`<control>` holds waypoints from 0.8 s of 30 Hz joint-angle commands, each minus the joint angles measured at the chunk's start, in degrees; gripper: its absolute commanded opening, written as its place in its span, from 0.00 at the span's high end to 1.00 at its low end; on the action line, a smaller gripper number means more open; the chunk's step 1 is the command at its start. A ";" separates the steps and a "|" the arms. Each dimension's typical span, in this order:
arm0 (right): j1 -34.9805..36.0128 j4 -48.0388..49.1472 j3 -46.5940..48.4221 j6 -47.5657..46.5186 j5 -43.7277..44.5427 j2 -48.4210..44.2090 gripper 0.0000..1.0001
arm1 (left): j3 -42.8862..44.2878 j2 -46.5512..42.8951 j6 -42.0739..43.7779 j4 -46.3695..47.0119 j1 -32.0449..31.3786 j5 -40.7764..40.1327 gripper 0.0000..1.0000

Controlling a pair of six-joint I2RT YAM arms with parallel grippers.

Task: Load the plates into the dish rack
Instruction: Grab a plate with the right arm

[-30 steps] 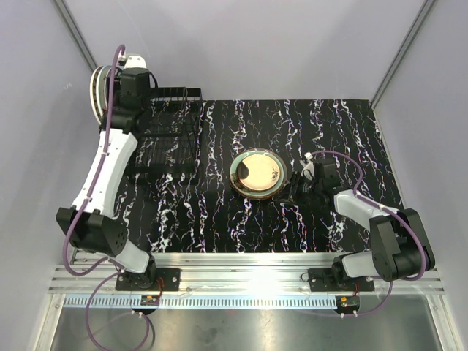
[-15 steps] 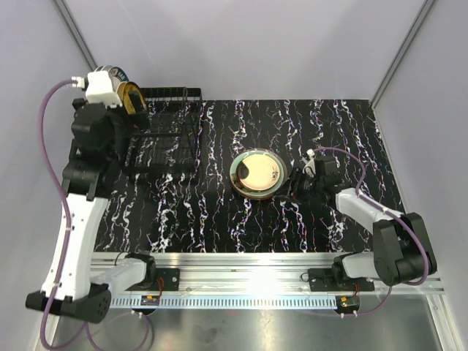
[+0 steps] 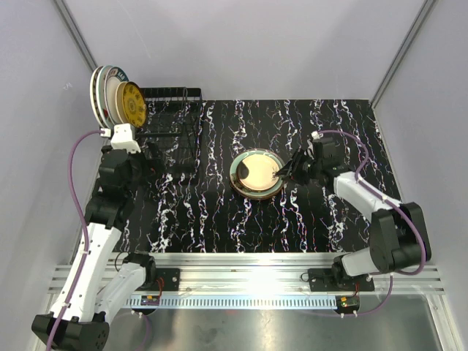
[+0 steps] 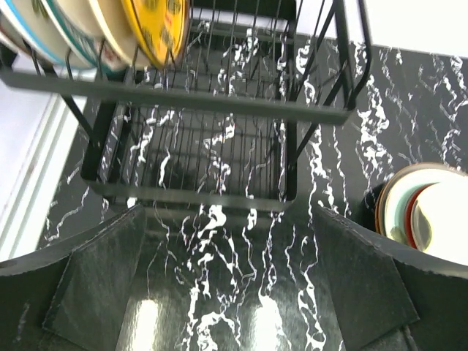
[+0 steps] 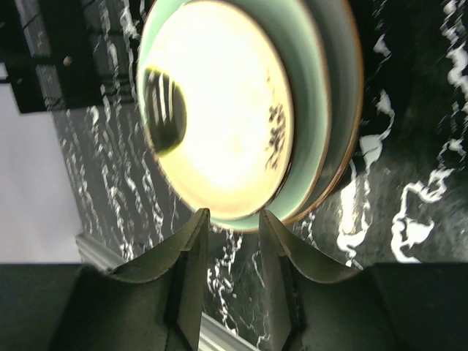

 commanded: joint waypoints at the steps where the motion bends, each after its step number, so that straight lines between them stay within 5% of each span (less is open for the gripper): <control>1: 0.26 -3.12 5.13 0.61 4.83 4.79 0.60 | 0.43 -1.51 -0.46 5.96 -0.04 -0.98 0.01; 6: 0.26 -11.39 12.78 -1.50 9.77 10.52 0.61 | 0.35 -2.12 0.41 5.52 -2.23 -3.71 0.01; 24: 0.26 -14.73 16.82 -2.56 11.18 13.69 0.63 | 0.44 -3.09 2.17 4.46 -6.54 -6.00 0.01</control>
